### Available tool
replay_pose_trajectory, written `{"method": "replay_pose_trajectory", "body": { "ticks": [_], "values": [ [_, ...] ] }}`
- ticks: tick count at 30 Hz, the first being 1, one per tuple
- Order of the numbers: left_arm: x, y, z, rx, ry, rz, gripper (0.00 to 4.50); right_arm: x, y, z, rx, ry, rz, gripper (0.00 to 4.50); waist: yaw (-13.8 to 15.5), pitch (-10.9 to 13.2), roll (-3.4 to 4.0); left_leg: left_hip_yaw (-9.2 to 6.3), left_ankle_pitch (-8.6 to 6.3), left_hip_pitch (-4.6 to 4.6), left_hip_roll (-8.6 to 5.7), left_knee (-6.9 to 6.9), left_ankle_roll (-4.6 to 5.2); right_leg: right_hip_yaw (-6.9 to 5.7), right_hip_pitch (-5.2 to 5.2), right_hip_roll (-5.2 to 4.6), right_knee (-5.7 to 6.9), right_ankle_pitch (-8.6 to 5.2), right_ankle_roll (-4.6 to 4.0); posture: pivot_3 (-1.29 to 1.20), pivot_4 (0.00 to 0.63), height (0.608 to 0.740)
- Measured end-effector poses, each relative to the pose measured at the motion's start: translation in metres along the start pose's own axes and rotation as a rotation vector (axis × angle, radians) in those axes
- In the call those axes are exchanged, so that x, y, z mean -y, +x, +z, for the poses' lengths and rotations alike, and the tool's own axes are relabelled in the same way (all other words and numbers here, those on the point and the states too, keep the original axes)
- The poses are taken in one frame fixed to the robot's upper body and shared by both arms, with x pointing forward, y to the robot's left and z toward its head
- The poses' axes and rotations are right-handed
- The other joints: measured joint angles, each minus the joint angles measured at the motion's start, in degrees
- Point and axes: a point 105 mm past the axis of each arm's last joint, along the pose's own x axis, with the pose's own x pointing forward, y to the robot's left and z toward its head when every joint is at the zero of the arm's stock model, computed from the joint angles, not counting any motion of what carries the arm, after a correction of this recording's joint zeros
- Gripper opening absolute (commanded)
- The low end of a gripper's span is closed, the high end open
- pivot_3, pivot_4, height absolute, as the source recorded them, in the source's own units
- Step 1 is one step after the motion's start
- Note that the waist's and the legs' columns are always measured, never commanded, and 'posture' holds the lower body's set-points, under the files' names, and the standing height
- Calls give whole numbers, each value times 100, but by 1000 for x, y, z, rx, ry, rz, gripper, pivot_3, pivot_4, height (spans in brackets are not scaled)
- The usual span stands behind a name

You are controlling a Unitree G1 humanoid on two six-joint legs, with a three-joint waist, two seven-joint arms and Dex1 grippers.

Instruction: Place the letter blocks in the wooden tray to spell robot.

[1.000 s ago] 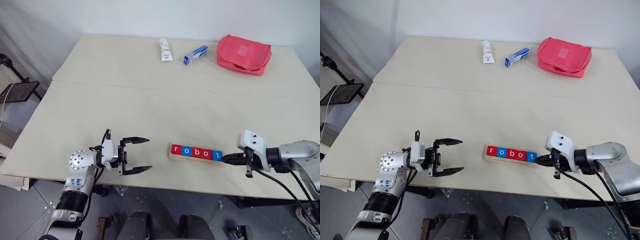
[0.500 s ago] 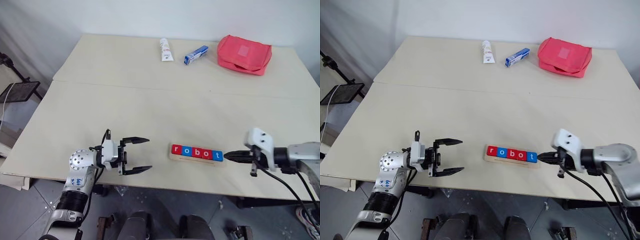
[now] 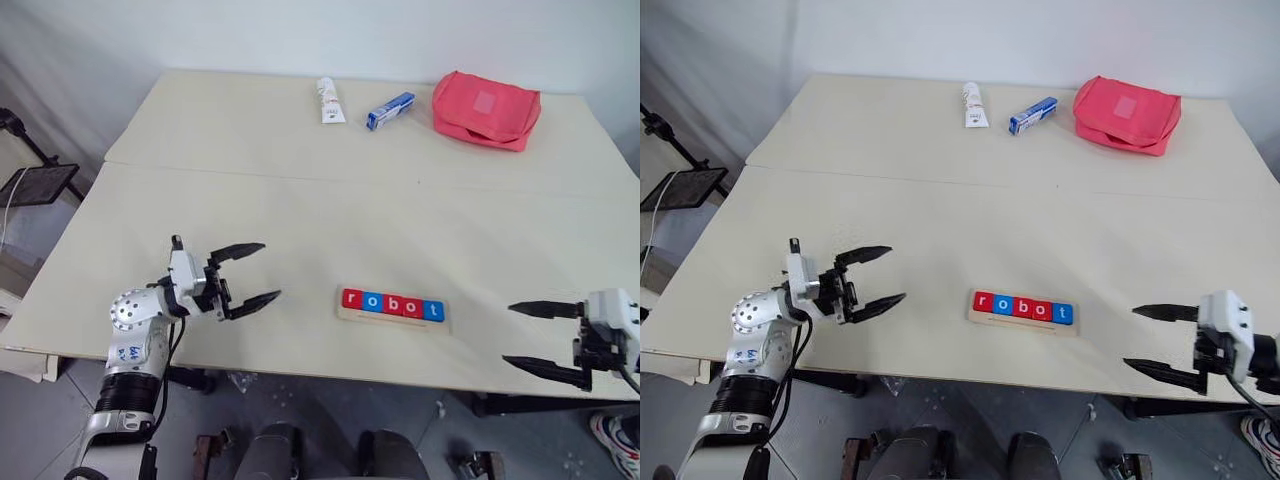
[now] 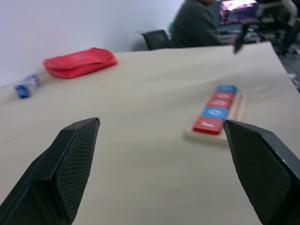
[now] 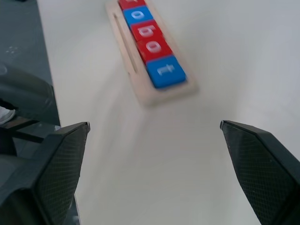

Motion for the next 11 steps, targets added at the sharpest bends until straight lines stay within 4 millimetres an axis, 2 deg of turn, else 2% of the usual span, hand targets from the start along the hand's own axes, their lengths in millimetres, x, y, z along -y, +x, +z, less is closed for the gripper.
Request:
{"method": "replay_pose_trajectory", "body": {
  "ticks": [6, 11],
  "values": [
    [2, -2, 4, 38, -87, -51, 4500, 22, -11, 2, 81, -40, -91, 4479, -15, 0, 0, -1, 0, 4, 5, 0, -1, -3, 6, 4, -7, 0, 0, 0, 150, 740],
    [7, -7, 7, 29, -80, -122, 4500, 21, -18, -10, 54, -6, -95, 4479, 9, 0, 1, -4, -1, 2, 1, 0, 1, -6, 20, 3, -34, 0, 0, 0, 150, 740]
  ]
}}
